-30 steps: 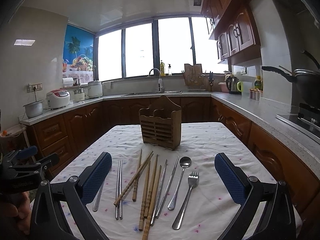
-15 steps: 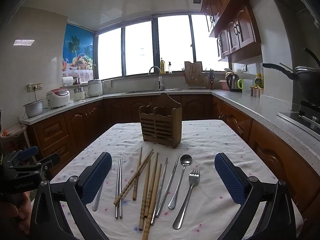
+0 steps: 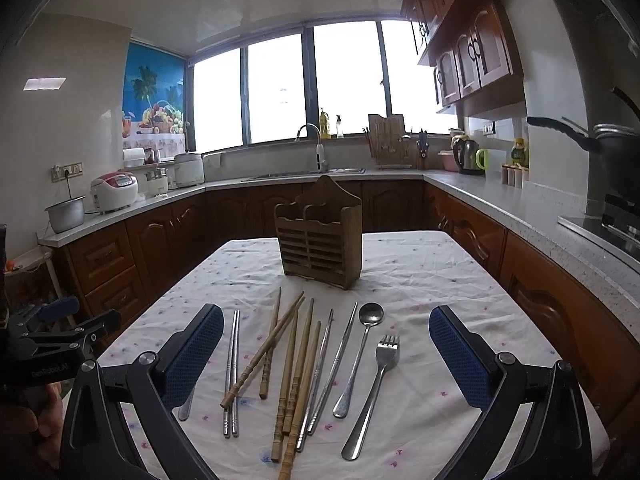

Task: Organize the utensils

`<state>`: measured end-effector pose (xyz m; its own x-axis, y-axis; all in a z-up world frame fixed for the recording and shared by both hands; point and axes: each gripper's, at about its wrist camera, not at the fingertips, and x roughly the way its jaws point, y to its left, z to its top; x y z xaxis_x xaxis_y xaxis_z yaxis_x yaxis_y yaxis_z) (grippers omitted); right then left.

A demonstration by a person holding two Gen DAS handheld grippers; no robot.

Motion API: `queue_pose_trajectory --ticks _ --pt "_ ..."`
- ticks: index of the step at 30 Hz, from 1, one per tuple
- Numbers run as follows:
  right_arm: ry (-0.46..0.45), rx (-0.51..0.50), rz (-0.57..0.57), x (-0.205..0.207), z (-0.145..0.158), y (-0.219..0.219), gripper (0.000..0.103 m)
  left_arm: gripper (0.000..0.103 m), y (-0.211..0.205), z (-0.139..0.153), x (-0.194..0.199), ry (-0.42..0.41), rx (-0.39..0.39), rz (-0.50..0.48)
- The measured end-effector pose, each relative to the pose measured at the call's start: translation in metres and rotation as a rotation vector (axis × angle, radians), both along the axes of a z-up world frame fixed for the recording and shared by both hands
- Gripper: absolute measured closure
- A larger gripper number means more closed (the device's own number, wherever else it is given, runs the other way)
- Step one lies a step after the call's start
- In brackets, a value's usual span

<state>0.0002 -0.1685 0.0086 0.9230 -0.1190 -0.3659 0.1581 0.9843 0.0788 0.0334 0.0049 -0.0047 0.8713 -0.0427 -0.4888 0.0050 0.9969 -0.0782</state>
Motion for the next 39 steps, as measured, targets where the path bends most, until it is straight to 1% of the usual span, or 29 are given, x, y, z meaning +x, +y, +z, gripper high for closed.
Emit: queue_pose_trajectory --ticks 7,11,17,19,21,22,24,25,27,31,32,34,36,39 --pt "0.059 0.043 0.016 0.020 -0.004 -0.011 0.001 0.001 0.004 0.003 0.038 0.101 -0.012 -0.023" --pt "0.106 0.065 0.020 0.035 -0.009 -0.020 0.001 0.002 0.003 0.009 0.058 0.117 -0.003 -0.044" --pt "0.173 0.100 0.017 0.060 -0.015 -0.033 0.010 0.007 -0.002 0.013 0.091 0.145 -0.005 -0.089" --pt "0.197 0.118 0.012 0.069 -0.017 -0.039 0.015 0.009 -0.004 0.013 0.102 0.162 -0.010 -0.105" --pt "0.219 0.143 0.012 0.079 -0.020 -0.045 0.024 0.010 -0.008 0.011 0.114 0.176 -0.011 -0.119" --pt "0.227 0.154 0.014 0.083 -0.021 -0.048 0.027 0.011 -0.010 0.010 0.122 0.186 -0.010 -0.126" --pt "0.252 0.179 0.022 0.092 -0.024 -0.053 0.039 0.015 -0.014 0.008 0.136 0.215 -0.013 -0.150" --pt "0.262 0.188 0.027 0.098 -0.026 -0.054 0.042 0.017 -0.016 0.006 0.142 0.226 -0.016 -0.160" --pt "0.290 0.208 0.044 0.108 -0.030 -0.056 0.052 0.023 -0.021 0.004 0.157 0.248 -0.017 -0.178" --pt "0.340 0.240 0.072 0.130 -0.039 -0.058 0.059 0.030 -0.031 -0.001 0.185 0.294 -0.013 -0.215" --pt "0.354 0.248 0.077 0.135 -0.042 -0.058 0.060 0.034 -0.034 -0.003 0.193 0.306 -0.016 -0.230" --pt "0.388 0.263 0.090 0.148 -0.048 -0.060 0.065 0.038 -0.040 -0.004 0.206 0.326 -0.011 -0.249" --pt "0.424 0.278 0.101 0.161 -0.057 -0.063 0.072 0.043 -0.047 -0.007 0.222 0.342 0.005 -0.272" --pt "0.471 0.298 0.099 0.176 -0.068 -0.068 0.077 0.048 -0.055 -0.013 0.242 0.369 0.015 -0.290"
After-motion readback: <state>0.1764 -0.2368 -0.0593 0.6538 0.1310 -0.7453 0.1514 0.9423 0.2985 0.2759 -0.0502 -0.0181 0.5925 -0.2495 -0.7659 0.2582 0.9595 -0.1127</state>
